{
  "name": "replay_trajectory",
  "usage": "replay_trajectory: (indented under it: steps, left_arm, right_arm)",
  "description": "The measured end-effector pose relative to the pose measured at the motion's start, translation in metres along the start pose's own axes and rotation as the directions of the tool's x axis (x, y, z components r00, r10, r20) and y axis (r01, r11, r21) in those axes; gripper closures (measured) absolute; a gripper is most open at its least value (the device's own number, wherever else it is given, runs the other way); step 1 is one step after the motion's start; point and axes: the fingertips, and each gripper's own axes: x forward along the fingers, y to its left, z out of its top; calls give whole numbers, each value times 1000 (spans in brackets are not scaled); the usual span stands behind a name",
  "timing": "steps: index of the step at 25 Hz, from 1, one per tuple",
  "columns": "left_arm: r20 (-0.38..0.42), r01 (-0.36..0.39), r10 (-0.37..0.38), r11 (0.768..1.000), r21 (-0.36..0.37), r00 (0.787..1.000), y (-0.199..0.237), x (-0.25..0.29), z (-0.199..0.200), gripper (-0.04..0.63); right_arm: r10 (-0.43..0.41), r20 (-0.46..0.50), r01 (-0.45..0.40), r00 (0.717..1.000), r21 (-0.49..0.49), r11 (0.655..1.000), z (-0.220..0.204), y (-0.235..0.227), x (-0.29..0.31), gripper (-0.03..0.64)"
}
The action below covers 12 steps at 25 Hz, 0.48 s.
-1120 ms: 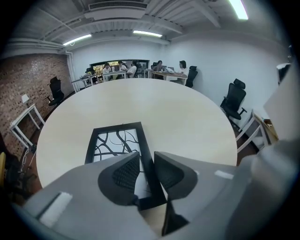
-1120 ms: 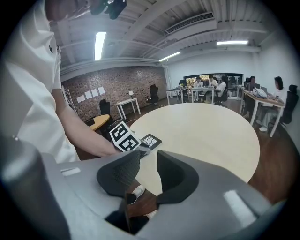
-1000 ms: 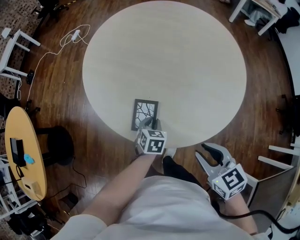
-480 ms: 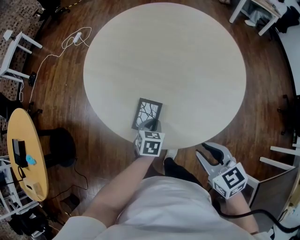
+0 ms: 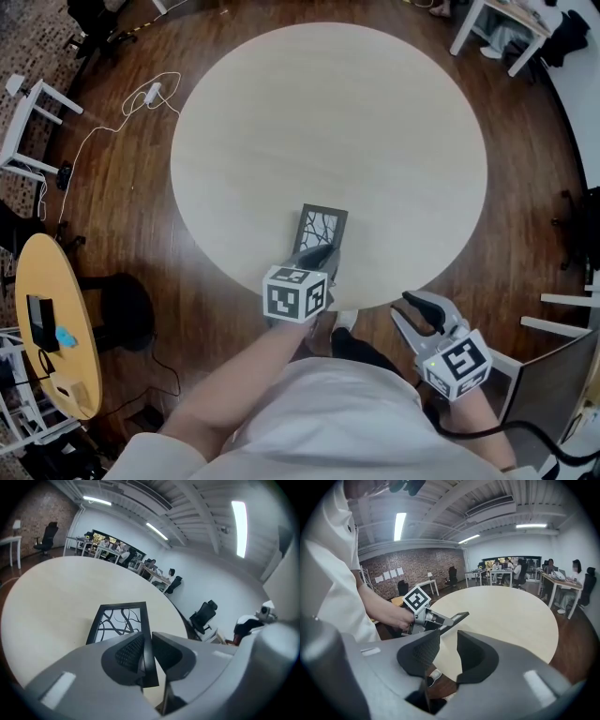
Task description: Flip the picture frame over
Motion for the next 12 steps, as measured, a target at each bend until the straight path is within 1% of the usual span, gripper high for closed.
replay_trajectory:
  steps: [2, 3, 4, 6, 8, 9, 10, 11, 12]
  left_arm:
    - [19, 84, -83, 995, -55, 996, -9, 0, 6, 531]
    - [35, 133, -130, 988, -83, 991, -14, 0, 10, 531]
    - [54, 187, -181, 976, -113, 982, -18, 0, 14, 531]
    - [99, 297, -284, 938, -177, 954, -25, 2, 22, 531]
    - [143, 396, -371, 887, -237, 918, -27, 5, 27, 531]
    - [164, 439, -408, 858, -267, 898, -26, 7, 28, 531]
    - [188, 480, -442, 823, -302, 877, -24, 8, 31, 531]
    - [218, 522, -475, 782, -341, 853, -22, 9, 33, 531]
    - [251, 562, -503, 734, -380, 827, -20, 9, 36, 531]
  right_arm:
    - [-8, -6, 8, 1000, -1, 1000, 2, 3, 1, 499]
    - [-14, -10, 14, 1000, -3, 1000, 3, 5, 2, 499]
    - [-20, -14, 20, 1000, -5, 1000, 4, 6, 2, 499]
    - [-36, -22, 36, 999, -8, 999, 6, 8, 3, 499]
    - [-54, -31, 54, 998, -7, 999, 7, 9, 3, 499]
    - [-63, -37, 63, 997, -5, 998, 8, 11, 4, 499]
    - [-72, -43, 72, 996, -4, 997, 8, 12, 4, 499]
    - [-80, -50, 80, 996, -4, 997, 9, 13, 3, 499]
    - [-89, -57, 89, 994, -4, 996, 10, 15, 3, 499]
